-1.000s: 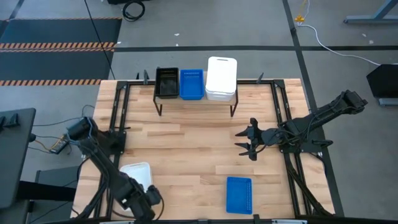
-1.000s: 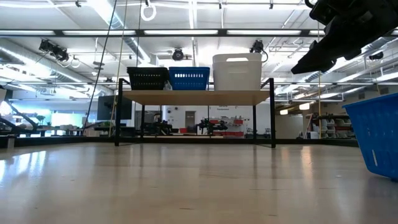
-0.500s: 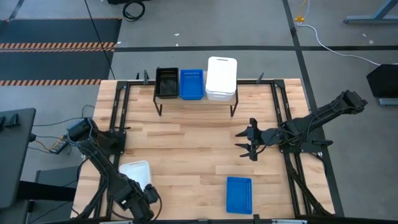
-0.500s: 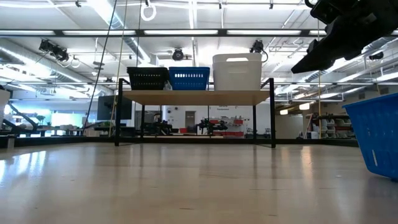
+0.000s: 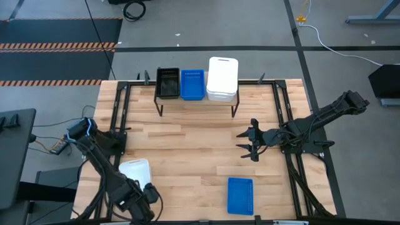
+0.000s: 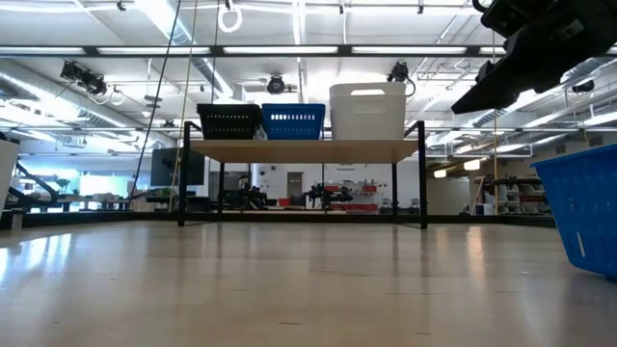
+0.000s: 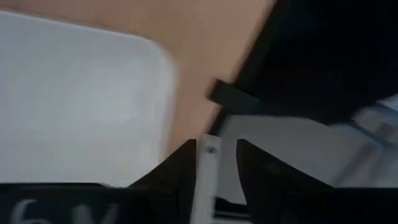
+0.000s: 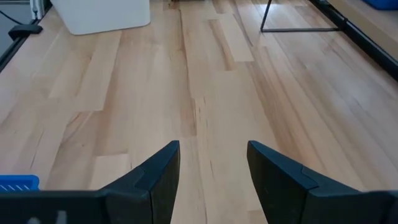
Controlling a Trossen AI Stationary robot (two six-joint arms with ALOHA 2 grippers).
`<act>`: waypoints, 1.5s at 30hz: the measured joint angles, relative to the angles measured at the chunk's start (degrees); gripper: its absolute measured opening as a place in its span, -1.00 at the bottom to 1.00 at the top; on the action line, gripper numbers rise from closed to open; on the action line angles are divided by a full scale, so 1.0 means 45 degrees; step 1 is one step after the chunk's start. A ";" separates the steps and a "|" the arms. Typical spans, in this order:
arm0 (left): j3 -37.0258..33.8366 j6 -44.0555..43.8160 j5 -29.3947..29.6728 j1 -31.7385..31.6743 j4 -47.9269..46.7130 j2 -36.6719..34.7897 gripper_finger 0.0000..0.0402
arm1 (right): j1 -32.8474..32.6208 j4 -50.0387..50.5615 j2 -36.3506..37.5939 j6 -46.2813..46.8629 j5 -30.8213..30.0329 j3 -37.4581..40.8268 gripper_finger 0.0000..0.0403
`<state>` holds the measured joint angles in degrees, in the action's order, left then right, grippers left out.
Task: Stack baskets on shelf by color
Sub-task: Stack the white bin on top of the other white bins on the shelf
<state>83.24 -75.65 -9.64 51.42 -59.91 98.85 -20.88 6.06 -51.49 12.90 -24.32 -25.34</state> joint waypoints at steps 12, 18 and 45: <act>-0.1068 -0.0130 0.0562 0.0275 0.0510 0.0044 -0.36 | -0.0036 0.0009 -0.0002 0.0122 0.0427 0.0000 -0.03; -0.1969 -0.0478 0.0427 0.0339 0.1452 0.0027 -0.33 | -0.0036 0.0012 0.0000 0.0113 0.0431 0.0000 -0.03; -0.5231 0.1567 0.1305 -0.1667 0.4176 0.0047 -0.95 | -0.0036 -0.0002 -0.0002 0.0126 0.0432 0.0000 -0.03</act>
<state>59.70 -68.60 -3.77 43.92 -41.12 99.06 -21.04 6.05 -51.50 13.47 -22.37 -25.34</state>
